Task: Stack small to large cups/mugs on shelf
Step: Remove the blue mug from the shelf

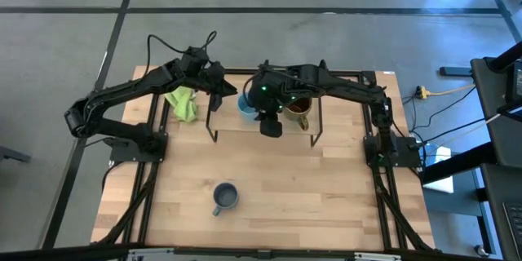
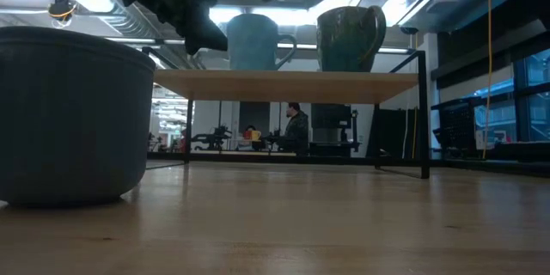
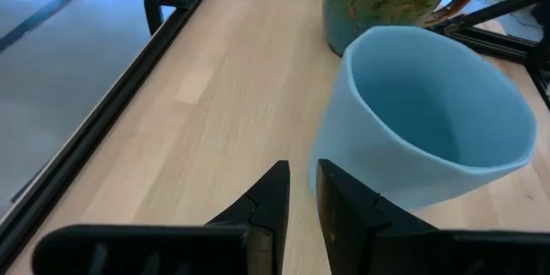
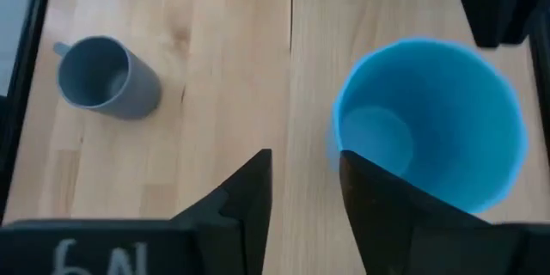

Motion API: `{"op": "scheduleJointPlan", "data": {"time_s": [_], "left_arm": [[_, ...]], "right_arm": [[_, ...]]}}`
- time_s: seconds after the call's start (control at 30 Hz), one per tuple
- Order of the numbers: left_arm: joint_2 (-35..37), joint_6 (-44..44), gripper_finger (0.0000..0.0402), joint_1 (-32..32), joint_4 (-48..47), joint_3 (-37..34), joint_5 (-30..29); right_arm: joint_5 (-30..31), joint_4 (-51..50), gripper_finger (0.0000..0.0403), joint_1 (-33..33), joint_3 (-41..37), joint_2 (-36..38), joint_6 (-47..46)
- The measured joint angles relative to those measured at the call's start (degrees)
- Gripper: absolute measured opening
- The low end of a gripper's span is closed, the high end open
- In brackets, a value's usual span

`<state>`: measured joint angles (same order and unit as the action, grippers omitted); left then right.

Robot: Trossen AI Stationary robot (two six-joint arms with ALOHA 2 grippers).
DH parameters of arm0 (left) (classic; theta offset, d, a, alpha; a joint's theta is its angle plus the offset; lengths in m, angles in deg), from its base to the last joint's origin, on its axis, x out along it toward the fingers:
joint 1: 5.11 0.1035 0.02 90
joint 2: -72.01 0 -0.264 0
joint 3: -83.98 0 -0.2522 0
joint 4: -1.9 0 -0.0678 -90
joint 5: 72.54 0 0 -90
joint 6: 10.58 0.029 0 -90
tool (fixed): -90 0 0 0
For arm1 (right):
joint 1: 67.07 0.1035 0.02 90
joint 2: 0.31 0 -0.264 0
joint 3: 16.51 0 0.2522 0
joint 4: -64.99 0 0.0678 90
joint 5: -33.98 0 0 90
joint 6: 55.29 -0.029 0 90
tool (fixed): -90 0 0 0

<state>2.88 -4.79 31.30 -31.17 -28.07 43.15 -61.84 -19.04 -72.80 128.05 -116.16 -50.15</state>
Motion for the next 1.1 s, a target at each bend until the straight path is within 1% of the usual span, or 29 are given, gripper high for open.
{"op": "scheduleJointPlan", "data": {"time_s": [0.23, 0.43, 0.63, 0.73, 1.1], "left_arm": [[0.07, 0.74, 0.0055, 1.83, 0.33, 0.00, 2.63], [0.07, 0.74, 0.0055, 2.26, 0.81, 0.00, 3.32], [-0.03, 0.82, 0.0055, 2.26, 1.08, 0.00, 5.58], [-0.54, 0.80, 0.0055, 2.33, 0.86, 0.07, 5.48], [-0.72, 0.78, 0.0055, 2.65, 2.46, 0.07, 5.62]], "right_arm": [[0.15, -0.17, 0.0166, -0.01, 0.00, 0.00, 3.52], [0.19, -0.30, 0.0167, -0.67, 0.00, 0.00, 5.91], [-0.90, -0.87, 0.0168, -1.04, 0.01, -1.76, 7.66], [-2.45, -0.88, 0.0168, -1.01, 0.00, -3.06, 8.51], [-2.59, -2.26, 0.0168, -1.01, 0.04, -3.49, 9.34]]}}
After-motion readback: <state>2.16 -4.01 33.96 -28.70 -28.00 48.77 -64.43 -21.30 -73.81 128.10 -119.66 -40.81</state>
